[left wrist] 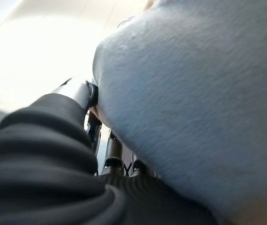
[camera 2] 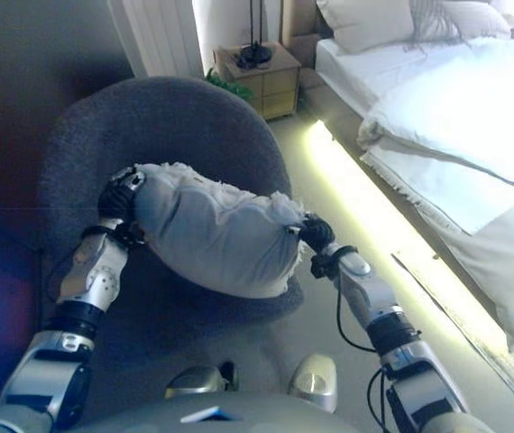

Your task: Pick up the cushion and take it to the sofa

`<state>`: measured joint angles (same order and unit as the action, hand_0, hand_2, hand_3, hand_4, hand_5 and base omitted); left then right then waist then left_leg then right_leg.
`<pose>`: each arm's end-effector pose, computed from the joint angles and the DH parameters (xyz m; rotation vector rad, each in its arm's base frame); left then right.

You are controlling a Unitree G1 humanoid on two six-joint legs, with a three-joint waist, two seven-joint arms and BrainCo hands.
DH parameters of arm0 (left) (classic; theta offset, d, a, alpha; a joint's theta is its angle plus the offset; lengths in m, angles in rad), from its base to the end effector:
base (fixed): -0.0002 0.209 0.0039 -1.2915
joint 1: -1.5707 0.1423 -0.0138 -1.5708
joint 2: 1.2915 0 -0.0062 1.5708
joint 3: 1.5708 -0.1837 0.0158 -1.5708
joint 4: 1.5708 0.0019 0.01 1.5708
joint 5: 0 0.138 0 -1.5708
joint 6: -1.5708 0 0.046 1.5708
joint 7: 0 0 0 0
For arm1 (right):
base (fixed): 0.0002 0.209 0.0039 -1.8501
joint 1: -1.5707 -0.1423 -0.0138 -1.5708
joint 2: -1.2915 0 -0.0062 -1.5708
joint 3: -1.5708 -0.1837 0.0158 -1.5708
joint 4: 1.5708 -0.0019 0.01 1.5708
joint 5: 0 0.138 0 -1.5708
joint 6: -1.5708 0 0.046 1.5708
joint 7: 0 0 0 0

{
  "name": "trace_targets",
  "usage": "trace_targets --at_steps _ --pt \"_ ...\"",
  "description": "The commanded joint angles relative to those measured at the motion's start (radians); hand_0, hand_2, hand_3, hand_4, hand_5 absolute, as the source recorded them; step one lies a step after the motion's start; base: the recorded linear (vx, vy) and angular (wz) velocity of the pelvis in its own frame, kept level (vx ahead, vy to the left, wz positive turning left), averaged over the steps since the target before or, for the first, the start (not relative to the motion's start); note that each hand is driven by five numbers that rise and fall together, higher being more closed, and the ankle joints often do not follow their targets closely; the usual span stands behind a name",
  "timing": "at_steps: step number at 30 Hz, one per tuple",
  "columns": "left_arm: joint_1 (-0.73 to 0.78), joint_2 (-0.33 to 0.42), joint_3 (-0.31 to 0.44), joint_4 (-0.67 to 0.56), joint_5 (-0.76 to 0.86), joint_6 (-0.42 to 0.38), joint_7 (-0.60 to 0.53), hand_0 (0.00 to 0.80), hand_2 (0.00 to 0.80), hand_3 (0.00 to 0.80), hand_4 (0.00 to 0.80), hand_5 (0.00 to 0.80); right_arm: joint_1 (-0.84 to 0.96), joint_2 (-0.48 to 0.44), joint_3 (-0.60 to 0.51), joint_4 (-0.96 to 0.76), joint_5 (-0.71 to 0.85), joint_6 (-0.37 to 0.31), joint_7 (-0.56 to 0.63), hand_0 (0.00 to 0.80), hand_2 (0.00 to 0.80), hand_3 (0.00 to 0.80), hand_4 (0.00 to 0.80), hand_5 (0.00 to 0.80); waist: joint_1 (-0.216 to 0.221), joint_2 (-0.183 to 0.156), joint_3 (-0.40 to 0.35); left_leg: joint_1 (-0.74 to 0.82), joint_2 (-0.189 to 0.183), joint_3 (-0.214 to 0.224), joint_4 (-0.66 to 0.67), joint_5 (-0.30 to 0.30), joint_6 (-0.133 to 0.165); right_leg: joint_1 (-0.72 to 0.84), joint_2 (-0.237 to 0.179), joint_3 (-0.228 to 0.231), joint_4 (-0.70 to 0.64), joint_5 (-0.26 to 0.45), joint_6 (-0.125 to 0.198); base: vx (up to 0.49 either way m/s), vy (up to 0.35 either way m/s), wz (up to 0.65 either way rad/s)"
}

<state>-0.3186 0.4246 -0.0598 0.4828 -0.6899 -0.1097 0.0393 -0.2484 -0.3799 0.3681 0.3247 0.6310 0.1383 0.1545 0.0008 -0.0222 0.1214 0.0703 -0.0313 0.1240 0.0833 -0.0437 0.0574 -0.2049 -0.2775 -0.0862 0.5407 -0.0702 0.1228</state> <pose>0.2601 0.2352 0.0519 -0.2467 0.0442 0.1326 0.2382 -0.1641 0.0224 0.1601 0.3546 0.4136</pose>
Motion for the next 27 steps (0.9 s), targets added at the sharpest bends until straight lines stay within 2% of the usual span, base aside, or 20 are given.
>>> trace_targets --at_steps 1,4,7,10,14,18,23,27 --pt "-0.066 -0.039 -0.096 -0.098 0.008 -0.037 0.000 0.800 0.800 0.800 0.800 0.800 -0.115 0.059 0.009 -0.032 0.049 -0.060 0.049 0.800 0.800 0.800 0.800 0.800 -0.025 -0.047 -0.035 0.008 -0.007 -0.006 0.054 -0.104 -0.033 0.003 0.050 0.010 -0.272 0.260 0.052 0.303 -0.122 0.24" --pt "-0.058 -0.058 -0.102 -0.105 0.046 -0.034 0.013 0.800 0.800 0.800 0.800 0.800 -0.152 0.052 0.010 -0.024 0.079 -0.052 0.056 0.800 0.800 0.800 0.800 0.800 -0.035 -0.074 -0.025 0.045 -0.028 -0.025 0.078 -0.159 -0.022 -0.015 0.094 -0.021 -0.384 0.250 0.063 0.287 -0.067 0.17" --pt "-0.040 -0.083 -0.094 -0.094 0.050 -0.032 0.011 0.800 0.800 0.800 0.800 0.800 -0.147 0.062 -0.004 -0.012 0.080 -0.041 0.056 0.800 0.800 0.800 0.800 0.800 -0.038 -0.077 -0.041 0.052 -0.034 -0.033 0.093 -0.167 -0.016 0.027 0.105 -0.006 -0.402 0.220 0.048 0.268 -0.054 0.31" --pt "-0.008 -0.082 -0.080 -0.112 0.080 -0.017 0.010 0.800 0.800 0.800 0.800 0.800 -0.106 0.055 -0.001 -0.058 0.067 -0.023 0.053 0.800 0.800 0.800 0.800 0.800 -0.049 -0.069 -0.062 0.064 -0.008 -0.011 0.088 -0.158 -0.033 0.058 0.115 -0.001 -0.402 0.176 0.033 0.246 -0.045 0.21" --pt "-0.007 -0.074 -0.067 -0.112 0.083 -0.013 0.038 0.800 0.800 0.800 0.800 0.800 -0.059 0.044 0.021 -0.110 0.010 -0.023 0.064 0.800 0.800 0.800 0.800 0.800 -0.067 -0.063 -0.073 0.075 0.003 0.007 0.087 -0.168 -0.037 0.064 0.122 0.007 -0.405 0.156 0.033 0.226 -0.060 -0.11" --pt "-0.047 -0.061 -0.073 -0.054 0.062 -0.035 0.056 0.800 0.800 0.800 0.800 0.800 -0.084 0.059 0.076 -0.120 -0.006 -0.015 0.028 0.800 0.800 0.800 0.800 0.800 -0.082 -0.060 -0.054 0.072 0.007 0.015 0.109 -0.185 -0.033 0.017 0.124 0.018 -0.363 0.160 0.040 0.171 -0.055 -0.15" --pt "-0.111 -0.062 -0.089 -0.006 0.040 -0.055 0.034 0.800 0.800 0.800 0.800 0.800 -0.140 0.079 0.102 -0.103 0.014 -0.012 -0.022 0.800 0.800 0.800 0.800 0.800 -0.081 -0.062 -0.009 0.037 0.000 -0.014 0.172 -0.213 -0.021 -0.064 0.117 0.030 -0.283 0.178 0.051 0.095 -0.074 -0.11" --pt "-0.123 -0.079 -0.101 -0.002 0.038 -0.057 0.034 0.800 0.800 0.800 0.800 0.800 -0.141 0.098 0.083 -0.089 0.048 -0.004 -0.048 0.800 0.800 0.800 0.800 0.800 -0.077 -0.059 0.028 -0.003 0.004 -0.032 0.267 -0.260 -0.012 -0.128 0.101 0.042 -0.183 0.181 0.054 0.128 -0.093 0.05"
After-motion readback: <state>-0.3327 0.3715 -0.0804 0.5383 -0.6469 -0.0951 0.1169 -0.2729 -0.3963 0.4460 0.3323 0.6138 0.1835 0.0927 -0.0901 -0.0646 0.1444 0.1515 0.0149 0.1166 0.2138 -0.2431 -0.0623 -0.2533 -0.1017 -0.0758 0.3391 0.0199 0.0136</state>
